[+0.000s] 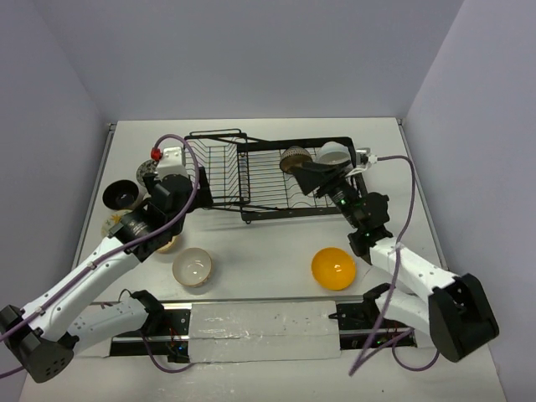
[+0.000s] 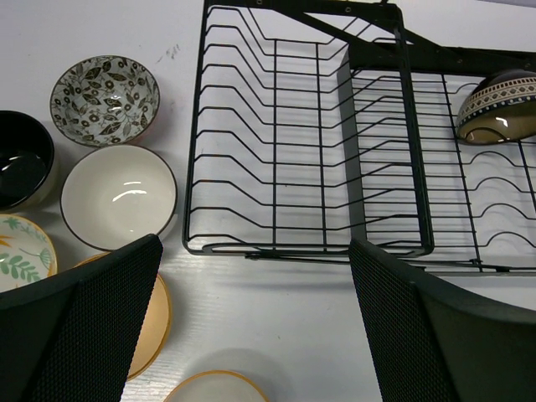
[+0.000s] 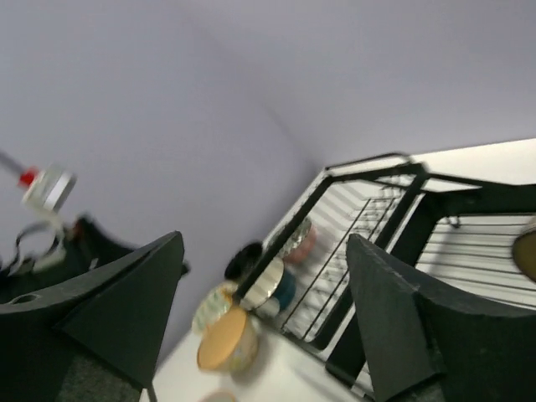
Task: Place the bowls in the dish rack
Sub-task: Pick up the bowl from the corner of the board.
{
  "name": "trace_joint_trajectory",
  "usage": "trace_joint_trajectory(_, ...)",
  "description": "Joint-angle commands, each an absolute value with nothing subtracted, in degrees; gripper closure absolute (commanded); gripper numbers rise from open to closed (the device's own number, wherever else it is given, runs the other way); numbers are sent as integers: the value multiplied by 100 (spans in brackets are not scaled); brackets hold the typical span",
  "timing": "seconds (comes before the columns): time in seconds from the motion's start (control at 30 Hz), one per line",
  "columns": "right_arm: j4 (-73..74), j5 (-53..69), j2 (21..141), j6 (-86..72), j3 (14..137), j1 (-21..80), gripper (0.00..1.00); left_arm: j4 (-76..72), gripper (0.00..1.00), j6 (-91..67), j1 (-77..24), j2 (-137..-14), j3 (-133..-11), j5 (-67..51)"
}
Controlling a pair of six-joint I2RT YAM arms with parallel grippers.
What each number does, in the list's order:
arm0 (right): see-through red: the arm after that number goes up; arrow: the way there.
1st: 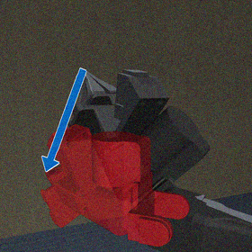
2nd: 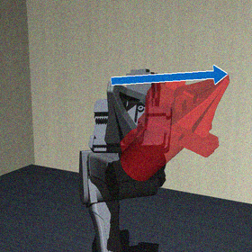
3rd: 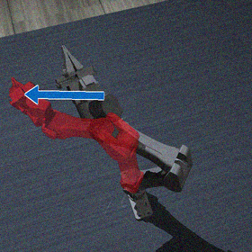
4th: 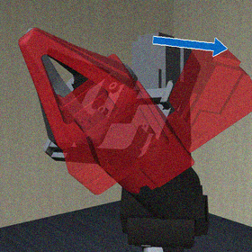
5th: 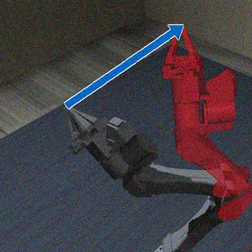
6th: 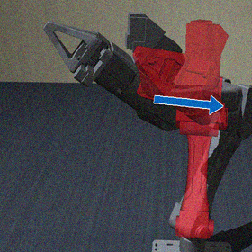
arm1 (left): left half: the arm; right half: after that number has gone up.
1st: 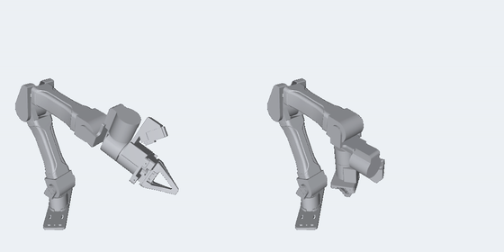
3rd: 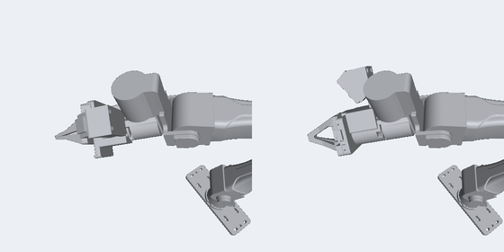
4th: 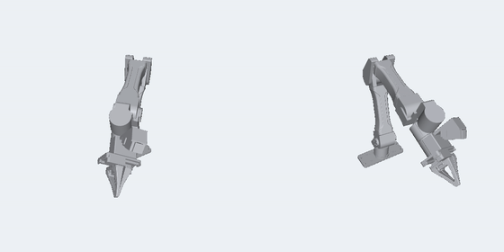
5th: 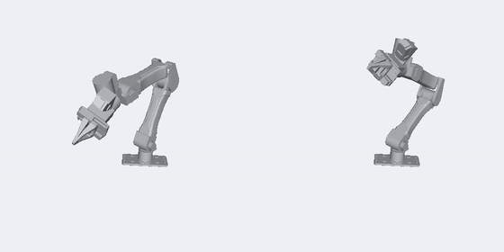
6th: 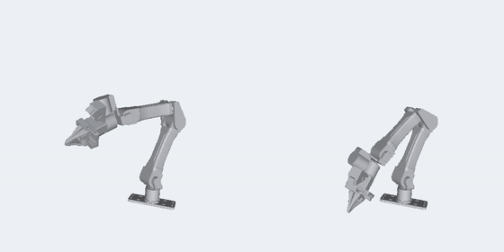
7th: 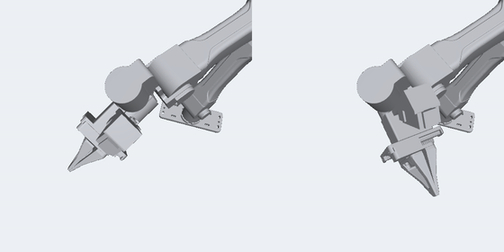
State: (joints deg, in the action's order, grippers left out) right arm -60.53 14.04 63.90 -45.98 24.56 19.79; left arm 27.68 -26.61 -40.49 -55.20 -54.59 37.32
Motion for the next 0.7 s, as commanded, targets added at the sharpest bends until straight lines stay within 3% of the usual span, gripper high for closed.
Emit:
trace_joint_trajectory(0.0,-4153,1212,5768,-3350,2855,2704,17,2663,1,-2619,-3903,-5379,-5546,3656)
trace_joint_trajectory(0.13,-2701,1616,5599,-2368,3470,3382,24,2654,1,-2715,-3692,-5335,-5546,3586)
trace_joint_trajectory(0.33,-1038,2302,6274,-1364,4578,4602,25,2698,1,-2935,-3270,-5291,-5572,3718)
trace_joint_trajectory(0.67,702,3014,8805,-220,6835,5915,21,2900,1,-3445,-2549,-4826,-5607,4622)
